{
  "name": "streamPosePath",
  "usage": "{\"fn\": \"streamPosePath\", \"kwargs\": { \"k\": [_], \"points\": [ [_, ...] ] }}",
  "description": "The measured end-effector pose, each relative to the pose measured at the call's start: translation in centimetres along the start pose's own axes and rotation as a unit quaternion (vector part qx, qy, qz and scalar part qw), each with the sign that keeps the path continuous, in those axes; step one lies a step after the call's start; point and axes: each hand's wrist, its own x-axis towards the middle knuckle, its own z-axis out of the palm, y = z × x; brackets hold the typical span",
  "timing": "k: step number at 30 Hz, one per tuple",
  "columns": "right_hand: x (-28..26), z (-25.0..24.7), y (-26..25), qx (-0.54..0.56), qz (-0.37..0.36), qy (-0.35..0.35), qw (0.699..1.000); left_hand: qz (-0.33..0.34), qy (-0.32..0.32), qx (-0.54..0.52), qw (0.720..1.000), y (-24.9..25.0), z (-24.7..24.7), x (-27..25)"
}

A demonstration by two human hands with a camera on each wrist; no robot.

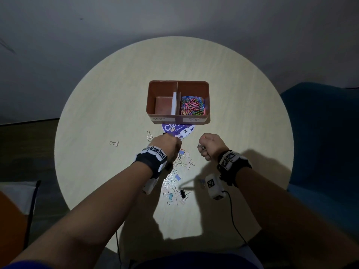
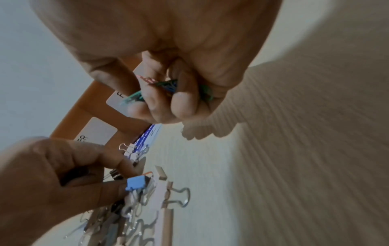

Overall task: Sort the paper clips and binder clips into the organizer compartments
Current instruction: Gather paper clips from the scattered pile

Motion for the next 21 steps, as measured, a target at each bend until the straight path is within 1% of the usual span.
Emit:
{"fn": "streamPosePath", "kwargs": {
  "k": [3, 5, 7, 9, 10, 11, 13, 15, 16, 18, 19, 21],
  "points": [
    [-0.2, -0.1, 0.1, 0.075, 0.025, -0.018, 0.997, -0.001, -0.027, -0.02, 0.999, 0.0, 0.0, 0.0],
    [-0.4, -0.2, 0.1, 0.088, 0.03, -0.022, 0.995, 0.003, -0.038, -0.028, 0.999, 0.0, 0.1, 0.1],
    [-0.6, -0.2, 0.2, 0.076, 0.029, -0.024, 0.996, 0.004, -0.051, -0.036, 0.998, -0.1, 0.2, 0.0],
    [-0.6, -0.2, 0.2, 0.052, 0.026, -0.021, 0.998, -0.014, -0.032, -0.073, 0.997, -0.3, 0.4, -0.5],
    [-0.7, -0.2, 0.3, 0.043, 0.024, -0.019, 0.999, -0.03, -0.003, -0.116, 0.993, -0.5, 0.4, -1.0],
    [-0.7, -0.2, 0.3, 0.039, 0.024, -0.018, 0.999, -0.054, 0.03, -0.18, 0.982, -0.8, 0.6, -1.4],
    [-0.8, -0.2, 0.5, 0.04, 0.026, -0.019, 0.999, -0.109, 0.087, -0.311, 0.94, -1.6, 0.8, -2.4],
    [-0.9, 0.0, 0.7, 0.044, 0.031, -0.019, 0.998, -0.159, 0.118, -0.401, 0.894, -2.7, 1.2, -3.2],
    [-1.1, 0.2, 0.8, 0.042, 0.033, -0.021, 0.998, -0.173, 0.125, -0.428, 0.878, -3.3, 1.4, -3.7],
    [-1.3, 0.5, 1.0, 0.029, 0.038, -0.023, 0.999, -0.191, 0.123, -0.457, 0.86, -4.6, 1.9, -4.5],
    [-1.3, 0.7, 1.1, 0.02, 0.04, -0.024, 0.999, -0.198, 0.119, -0.465, 0.855, -5.2, 2.2, -4.9],
    [-1.6, 1.1, 1.3, 0.005, 0.036, -0.028, 0.999, -0.207, 0.117, -0.46, 0.855, -6.4, 3.0, -5.6]
  ]
}}
